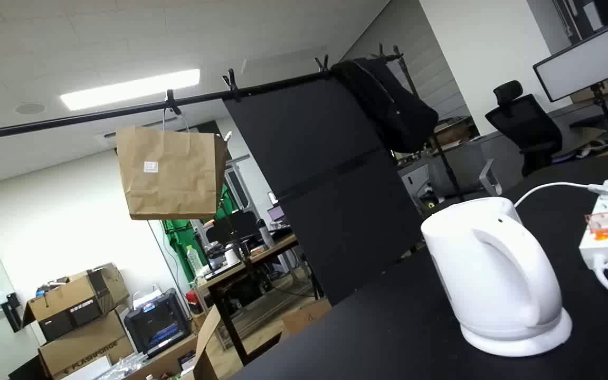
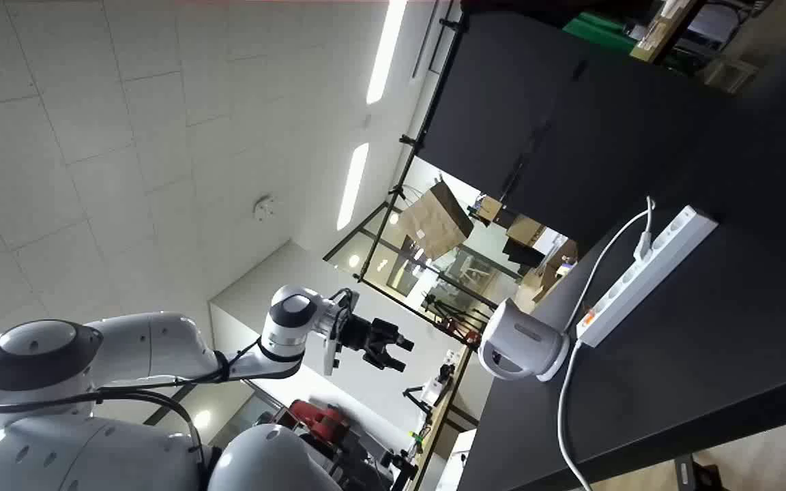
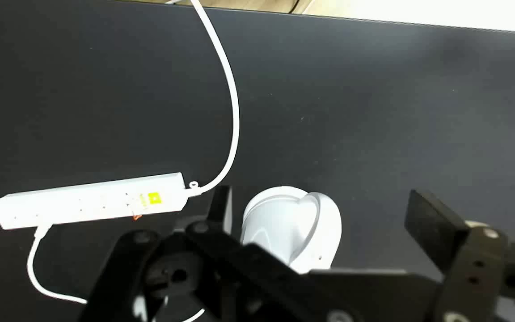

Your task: Switch on the electric kettle

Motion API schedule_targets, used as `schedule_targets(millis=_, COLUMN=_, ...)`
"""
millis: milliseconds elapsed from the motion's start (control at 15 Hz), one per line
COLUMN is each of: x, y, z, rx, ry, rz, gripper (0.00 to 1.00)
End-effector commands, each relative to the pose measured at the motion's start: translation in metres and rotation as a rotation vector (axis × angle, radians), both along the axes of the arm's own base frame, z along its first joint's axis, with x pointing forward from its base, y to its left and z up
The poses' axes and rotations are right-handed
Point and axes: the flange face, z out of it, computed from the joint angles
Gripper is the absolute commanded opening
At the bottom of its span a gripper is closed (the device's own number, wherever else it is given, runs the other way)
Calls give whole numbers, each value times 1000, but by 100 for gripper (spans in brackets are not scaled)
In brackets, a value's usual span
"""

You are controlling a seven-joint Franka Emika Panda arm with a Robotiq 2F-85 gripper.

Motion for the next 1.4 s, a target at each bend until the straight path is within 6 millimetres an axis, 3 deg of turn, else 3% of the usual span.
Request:
schedule_targets(millis=0, x=0, y=0, z=0, rx=0, ry=1, rz=0, gripper=100)
schedule_targets(millis=533, x=0, y=0, z=0, rx=0, ry=0, rz=0, gripper=100)
schedule_targets(millis=933, x=49, y=-5, z=-21, rx=-41, ry=-74, rz=57, gripper=100)
schedule_targets(millis=1000, x=59, y=-6, z=-26, rx=-42, ry=-89, rz=61, gripper=75)
schedule_targets(millis=1067, x=68, y=-6, z=-30, rx=-36, ry=-101, rz=67, gripper=75)
schedule_targets(millis=1333, x=100, y=-4, z=-42, rx=3, ry=-152, rz=69, gripper=46)
